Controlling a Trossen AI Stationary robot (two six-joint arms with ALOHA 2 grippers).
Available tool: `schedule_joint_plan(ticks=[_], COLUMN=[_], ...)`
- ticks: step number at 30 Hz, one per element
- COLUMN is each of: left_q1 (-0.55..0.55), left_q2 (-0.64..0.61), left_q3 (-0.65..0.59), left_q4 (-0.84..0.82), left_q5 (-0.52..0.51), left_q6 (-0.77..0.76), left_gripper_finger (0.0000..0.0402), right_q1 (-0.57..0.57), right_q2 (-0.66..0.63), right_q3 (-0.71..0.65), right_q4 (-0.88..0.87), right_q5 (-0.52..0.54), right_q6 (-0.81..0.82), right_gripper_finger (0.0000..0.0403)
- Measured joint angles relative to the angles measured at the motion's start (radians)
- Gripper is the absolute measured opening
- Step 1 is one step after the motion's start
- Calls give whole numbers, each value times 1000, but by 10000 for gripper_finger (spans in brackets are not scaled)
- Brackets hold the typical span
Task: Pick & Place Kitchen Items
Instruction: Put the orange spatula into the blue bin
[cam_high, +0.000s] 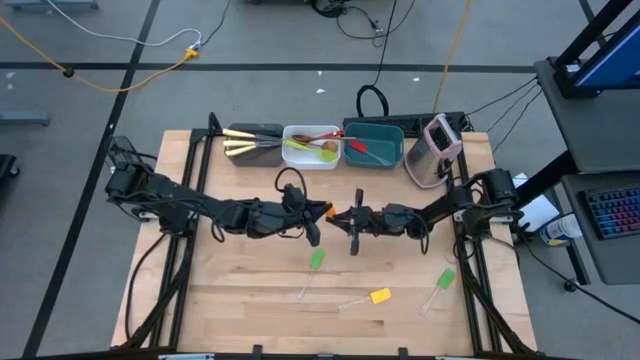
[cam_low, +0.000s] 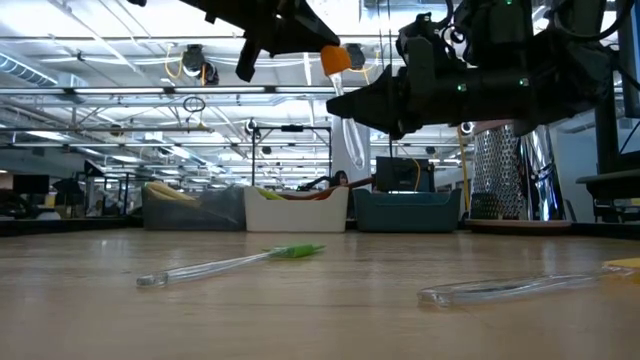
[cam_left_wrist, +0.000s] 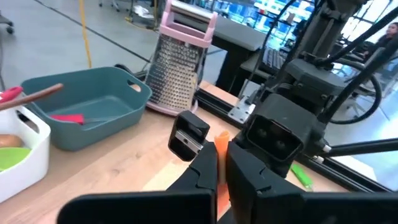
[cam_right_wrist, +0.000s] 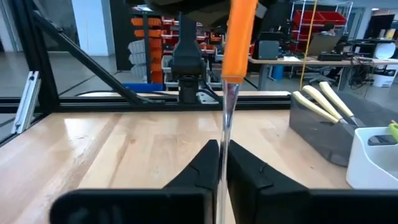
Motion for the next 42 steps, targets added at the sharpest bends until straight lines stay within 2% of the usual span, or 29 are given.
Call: schedule_joint_plan(ticks=[4,10,17,23,28,32,34,37,42], left_q1=[1,1,0,1,2,5,4,4,6], left_q2=[0,0,-2,0,0,0,0,0,0], left_q3=[0,0,3,0,0,0,0,0,0], left_q4=[-4,-45,-130,-166,-224,-253,-251,-250,-240], left_q5=[23,24,30,78,87,86,86,87,86], left_q6=[1,0,0,14,61,52,54,61,132], left_gripper_finger=[19,64,109,133,140,140,141,141,141], right_q1=[1,1,-1,-2,-6,-25,-27,-28,-49], right_q2=[0,-6,-84,-237,-390,-497,-541,-570,-552], right_q3=[0,-1,-37,-125,-193,-208,-195,-127,86], right_q4=[-14,-42,-118,-214,-208,-259,-284,-393,-744], right_q5=[25,26,38,196,287,262,238,264,474], right_q6=[-21,-46,-63,-81,-66,-157,-231,-340,-438], right_gripper_finger=[8,7,7,7,8,8,7,5,6])
